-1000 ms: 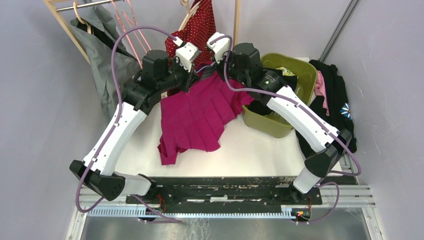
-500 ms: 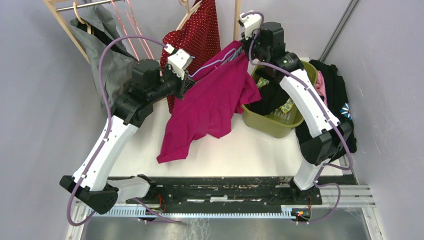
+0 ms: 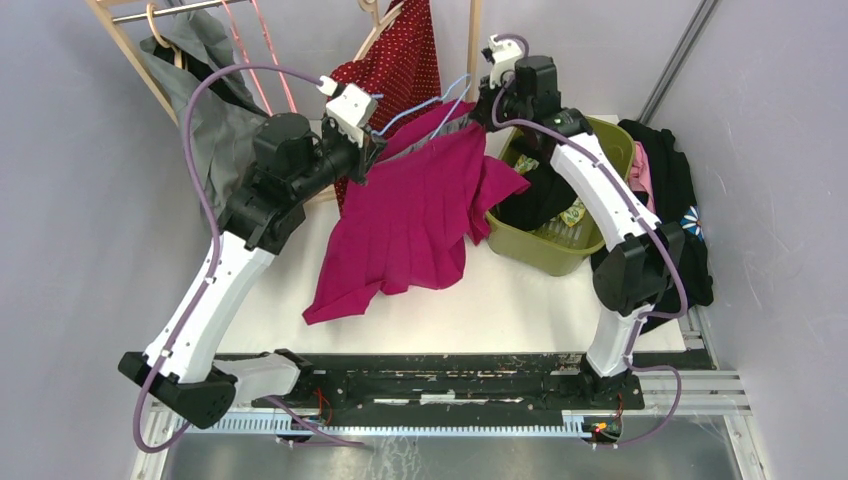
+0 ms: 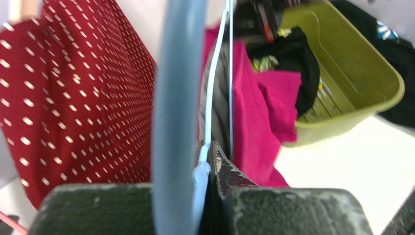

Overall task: Remove the skirt from the hanger
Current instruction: Remove the skirt from the hanger, then place the skirt in the bin.

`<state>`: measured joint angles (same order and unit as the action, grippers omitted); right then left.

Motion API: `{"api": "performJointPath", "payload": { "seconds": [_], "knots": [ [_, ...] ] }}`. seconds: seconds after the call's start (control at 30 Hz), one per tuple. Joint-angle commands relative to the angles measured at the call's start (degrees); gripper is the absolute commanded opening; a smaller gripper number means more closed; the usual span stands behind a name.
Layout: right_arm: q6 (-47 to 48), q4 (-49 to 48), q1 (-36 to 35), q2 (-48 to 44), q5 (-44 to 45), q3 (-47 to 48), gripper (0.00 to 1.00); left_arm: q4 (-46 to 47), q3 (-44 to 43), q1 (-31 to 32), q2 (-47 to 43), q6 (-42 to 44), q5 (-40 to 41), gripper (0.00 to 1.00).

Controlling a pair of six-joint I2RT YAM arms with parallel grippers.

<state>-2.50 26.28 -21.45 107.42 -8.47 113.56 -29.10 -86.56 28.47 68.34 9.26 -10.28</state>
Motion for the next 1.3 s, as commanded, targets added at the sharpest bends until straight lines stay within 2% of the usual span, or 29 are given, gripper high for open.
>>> {"api": "performJointPath", "payload": {
  "seconds": [0.0, 0.17, 0.27, 0.33, 0.5, 0.63, 0.77, 0.97, 1.1, 1.27],
  "knots": [
    [-9.6, -9.3, -1.1, -6.1, -7.4, -8.7, 0.01, 17.9, -4.3, -0.3, 3.7, -2.7, 3.4, 0.03],
    [-10.9, -12.3, -7.5, -14.6, -15.3, -16.2, 0.01, 25.6, -12.9, -0.3, 15.1, -4.8, 2.1, 0.03],
    [-9.6, -10.4, -9.9, -18.5, -15.7, -17.0, 0.01, 27.5, -16.1, -0.2, 19.6, -7.3, -0.9, 0.03],
    [-6.3, -8.1, -9.9, -20.7, -12.4, -15.6, 0.00, 27.4, -15.6, -0.2, 20.0, -8.0, -1.6, 0.03],
    [7.9, 0.4, -6.5, -22.7, 2.5, -2.1, 0.01, 20.8, -9.5, -0.1, 14.9, -4.2, 0.6, 0.03],
    [12.1, -0.4, -0.7, -21.8, 8.9, 7.6, 0.01, 14.3, -5.0, -0.1, 10.4, -2.5, 2.8, 0.03],
    [14.9, -0.3, 2.7, -17.8, 13.4, 19.4, 0.01, 12.5, -0.4, -0.1, 6.4, -2.5, 3.0, 0.03],
    [20.8, -6.6, 5.5, -16.9, 20.6, 22.0, 0.01, 11.2, 4.3, -0.1, 2.9, -2.1, 3.6, 0.03],
    [19.7, -7.8, 8.9, -14.5, 19.7, 24.1, 0.01, 10.5, 5.2, -0.1, 1.7, -2.1, 3.4, 0.03],
    [17.9, -7.9, 12.2, -11.9, 18.0, 21.7, 0.01, 9.1, 5.9, -0.1, 0.7, -1.8, 4.4, 0.03]
  ]
}}
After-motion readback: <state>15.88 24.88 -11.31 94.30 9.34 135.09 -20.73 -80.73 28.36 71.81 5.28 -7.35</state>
